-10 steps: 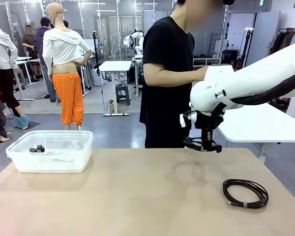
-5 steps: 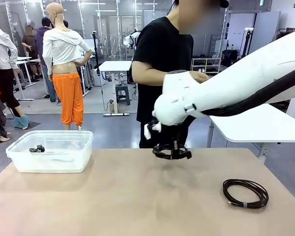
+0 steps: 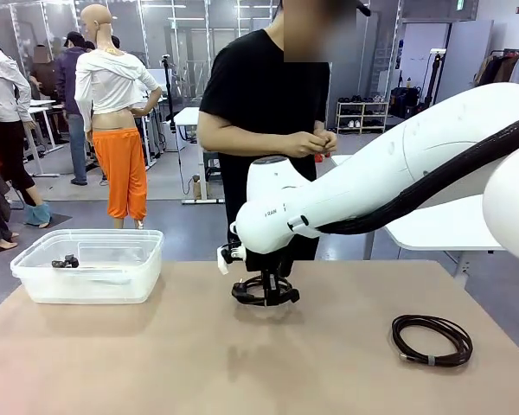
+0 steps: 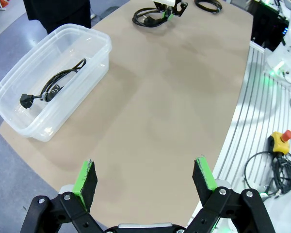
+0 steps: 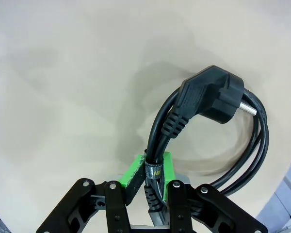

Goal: Organize and store the cables.
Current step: Place the Power Cable into the Organizing box.

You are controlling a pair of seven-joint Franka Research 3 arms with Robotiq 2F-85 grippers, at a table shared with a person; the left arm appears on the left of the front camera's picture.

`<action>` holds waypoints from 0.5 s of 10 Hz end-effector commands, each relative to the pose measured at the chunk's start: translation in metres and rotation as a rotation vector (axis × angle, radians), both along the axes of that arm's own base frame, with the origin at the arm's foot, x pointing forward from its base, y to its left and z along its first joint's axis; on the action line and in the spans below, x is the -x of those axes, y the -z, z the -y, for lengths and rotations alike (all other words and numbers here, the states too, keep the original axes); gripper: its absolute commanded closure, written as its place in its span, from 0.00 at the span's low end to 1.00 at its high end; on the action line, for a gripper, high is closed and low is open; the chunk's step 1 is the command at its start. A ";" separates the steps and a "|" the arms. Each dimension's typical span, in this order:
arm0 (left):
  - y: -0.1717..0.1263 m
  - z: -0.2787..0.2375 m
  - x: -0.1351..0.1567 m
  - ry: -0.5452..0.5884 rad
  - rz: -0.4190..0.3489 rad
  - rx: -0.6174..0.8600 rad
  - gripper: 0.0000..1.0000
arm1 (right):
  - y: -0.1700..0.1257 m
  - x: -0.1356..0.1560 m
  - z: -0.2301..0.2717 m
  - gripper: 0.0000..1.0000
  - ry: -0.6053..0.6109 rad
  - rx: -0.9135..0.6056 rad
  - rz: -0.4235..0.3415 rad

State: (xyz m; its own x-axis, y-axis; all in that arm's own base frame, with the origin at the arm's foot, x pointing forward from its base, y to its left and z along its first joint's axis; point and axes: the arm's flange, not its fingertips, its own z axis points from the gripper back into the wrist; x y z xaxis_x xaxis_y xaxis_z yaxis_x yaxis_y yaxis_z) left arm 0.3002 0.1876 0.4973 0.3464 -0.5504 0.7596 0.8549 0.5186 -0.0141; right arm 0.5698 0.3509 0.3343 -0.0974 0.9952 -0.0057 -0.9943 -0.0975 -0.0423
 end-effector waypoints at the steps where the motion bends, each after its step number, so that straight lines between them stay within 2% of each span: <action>1: 0.000 0.000 0.000 -0.002 0.004 -0.004 0.00 | 0.007 0.013 -0.004 1.00 -0.025 -0.020 -0.012; 5: 0.000 0.000 0.000 -0.002 0.004 -0.004 0.00 | 0.018 0.026 -0.008 1.00 -0.040 -0.064 -0.037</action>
State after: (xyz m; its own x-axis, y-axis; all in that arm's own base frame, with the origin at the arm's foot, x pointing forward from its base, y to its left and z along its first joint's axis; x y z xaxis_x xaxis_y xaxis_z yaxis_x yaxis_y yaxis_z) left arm 0.3002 0.1876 0.4973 0.3465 -0.5504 0.7596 0.8549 0.5186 -0.0142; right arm 0.5495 0.3661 0.3154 -0.1282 0.9915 0.0212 -0.9917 -0.1278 -0.0169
